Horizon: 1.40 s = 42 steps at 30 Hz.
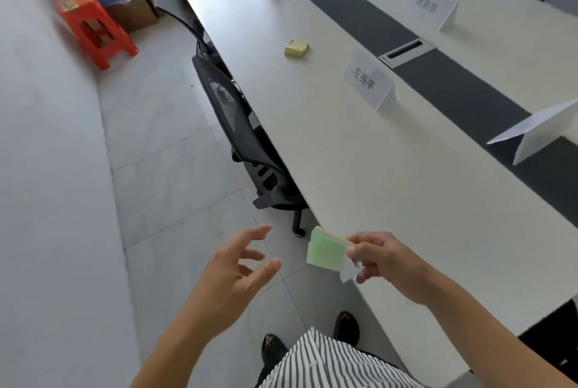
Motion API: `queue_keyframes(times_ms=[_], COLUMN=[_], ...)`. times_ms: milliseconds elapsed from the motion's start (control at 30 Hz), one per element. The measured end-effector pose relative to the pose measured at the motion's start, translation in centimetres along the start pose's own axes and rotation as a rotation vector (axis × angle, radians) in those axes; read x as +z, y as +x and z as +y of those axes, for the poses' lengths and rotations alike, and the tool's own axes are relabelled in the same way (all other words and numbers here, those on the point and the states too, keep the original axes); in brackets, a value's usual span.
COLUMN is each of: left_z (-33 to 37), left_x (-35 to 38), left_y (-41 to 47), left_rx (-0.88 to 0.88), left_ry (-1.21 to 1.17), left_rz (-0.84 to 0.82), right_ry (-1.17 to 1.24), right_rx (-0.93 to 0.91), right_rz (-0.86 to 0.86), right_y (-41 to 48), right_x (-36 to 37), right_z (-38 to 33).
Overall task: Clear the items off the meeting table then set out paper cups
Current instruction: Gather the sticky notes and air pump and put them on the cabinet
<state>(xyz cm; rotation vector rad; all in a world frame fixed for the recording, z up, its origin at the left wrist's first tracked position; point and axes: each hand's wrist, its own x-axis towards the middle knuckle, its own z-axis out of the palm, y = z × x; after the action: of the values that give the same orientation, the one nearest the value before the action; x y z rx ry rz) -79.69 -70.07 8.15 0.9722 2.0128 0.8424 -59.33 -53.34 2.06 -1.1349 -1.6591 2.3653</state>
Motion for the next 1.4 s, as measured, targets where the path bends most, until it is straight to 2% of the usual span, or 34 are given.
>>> queue_keyframes(times_ms=[133, 200, 400, 633, 833, 967, 1033, 1233, 1333, 1400], left_z=[-0.7, -1.6, -4.2, -7.6, -11.4, -13.1, -13.8, -15.6, -15.6, -15.4], left_x=[0.2, -0.2, -4.1, -10.7, -14.7, -16.8, -18.0, -24.5, -28.4, -30.9], left_y=[-1.2, -2.0, -4.9, -7.8, -7.6, -5.7, -3.9, 4.1, 8.3, 10.6], left_rx=[0.056, 0.053, -0.003, -0.098, -0.151, -0.141, -0.133, -0.095, -0.08, -0.075], left_ry=[-0.108, -0.189, -0.44, -0.573, -0.544, -0.54, -0.489, -0.299, -0.235, -0.276], left_rz=[0.056, 0.147, 0.308, 0.263, 0.376, 0.328, 0.315, 0.306, 0.338, 0.397], right_ry=[-0.077, -0.113, -0.203, -0.386, -0.485, -0.403, -0.376, -0.52, -0.468, -0.384], right_rx=[-0.036, -0.061, -0.23, -0.313, -0.339, -0.279, -0.251, -0.21, -0.196, -0.19], right_rz=[-0.224, -0.285, -0.192, -0.152, -0.213, -0.225, -0.218, -0.33, -0.291, -0.264], right_y=[0.5, 0.6, 1.7, 4.6, 7.6, 10.6, 12.8, 21.7, 26.8, 29.8], right_x=[4.8, 7.1, 13.1, 21.6, 26.6, 27.8, 28.0, 29.7, 30.9, 31.6], right_z=[-3.4, -4.4, -3.8, -4.7, -5.9, -6.7, -7.6, -10.8, -13.7, -16.4])
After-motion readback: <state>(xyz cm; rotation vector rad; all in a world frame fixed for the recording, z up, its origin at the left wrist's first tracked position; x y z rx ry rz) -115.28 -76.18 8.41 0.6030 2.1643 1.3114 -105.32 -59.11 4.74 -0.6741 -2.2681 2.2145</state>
